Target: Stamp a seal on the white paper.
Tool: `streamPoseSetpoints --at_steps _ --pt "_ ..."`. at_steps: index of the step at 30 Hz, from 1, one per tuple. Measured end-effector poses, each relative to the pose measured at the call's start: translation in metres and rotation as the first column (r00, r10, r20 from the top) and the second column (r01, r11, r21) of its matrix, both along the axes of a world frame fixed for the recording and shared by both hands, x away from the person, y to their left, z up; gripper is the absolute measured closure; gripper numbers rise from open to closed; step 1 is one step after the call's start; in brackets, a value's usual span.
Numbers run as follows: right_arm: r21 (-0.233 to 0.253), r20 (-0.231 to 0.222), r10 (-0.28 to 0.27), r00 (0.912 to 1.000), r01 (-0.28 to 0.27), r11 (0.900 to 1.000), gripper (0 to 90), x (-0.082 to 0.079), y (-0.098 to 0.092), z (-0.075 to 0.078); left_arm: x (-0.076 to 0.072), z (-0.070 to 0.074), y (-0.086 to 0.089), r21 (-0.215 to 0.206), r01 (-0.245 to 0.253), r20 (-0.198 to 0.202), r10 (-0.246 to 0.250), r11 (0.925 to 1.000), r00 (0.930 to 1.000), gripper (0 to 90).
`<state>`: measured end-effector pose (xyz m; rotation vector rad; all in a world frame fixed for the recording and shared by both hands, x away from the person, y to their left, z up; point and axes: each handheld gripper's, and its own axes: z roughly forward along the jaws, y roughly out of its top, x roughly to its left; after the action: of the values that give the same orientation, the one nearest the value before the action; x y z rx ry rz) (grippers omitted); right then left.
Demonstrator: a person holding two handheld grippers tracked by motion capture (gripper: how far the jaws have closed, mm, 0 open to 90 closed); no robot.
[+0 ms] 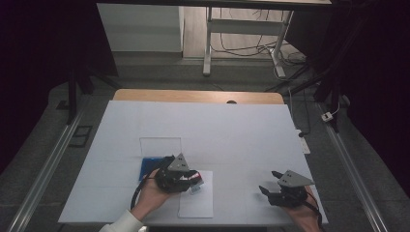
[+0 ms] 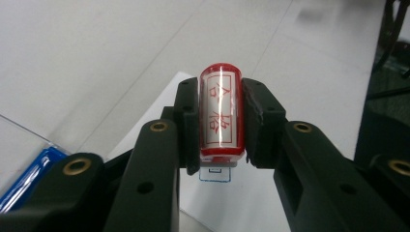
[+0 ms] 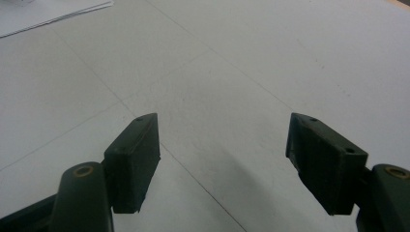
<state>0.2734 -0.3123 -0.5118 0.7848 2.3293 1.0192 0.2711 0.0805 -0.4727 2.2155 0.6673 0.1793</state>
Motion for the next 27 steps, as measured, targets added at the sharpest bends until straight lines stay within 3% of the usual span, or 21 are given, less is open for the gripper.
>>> streamPoseSetpoints --at_steps 13,27 --pt "-0.002 -0.002 0.002 1.0 -0.002 1.0 27.5 0.0 0.0 0.0 -0.002 0.019 0.019 -0.065 -0.006 0.031 0.008 0.9979 0.9995 69.9" --pt "-0.003 -0.002 -0.001 1.0 0.001 1.0 27.6 0.0 -0.001 -0.001 0.0 0.026 0.035 -0.073 -0.028 0.033 0.03 0.9969 0.999 69.9"
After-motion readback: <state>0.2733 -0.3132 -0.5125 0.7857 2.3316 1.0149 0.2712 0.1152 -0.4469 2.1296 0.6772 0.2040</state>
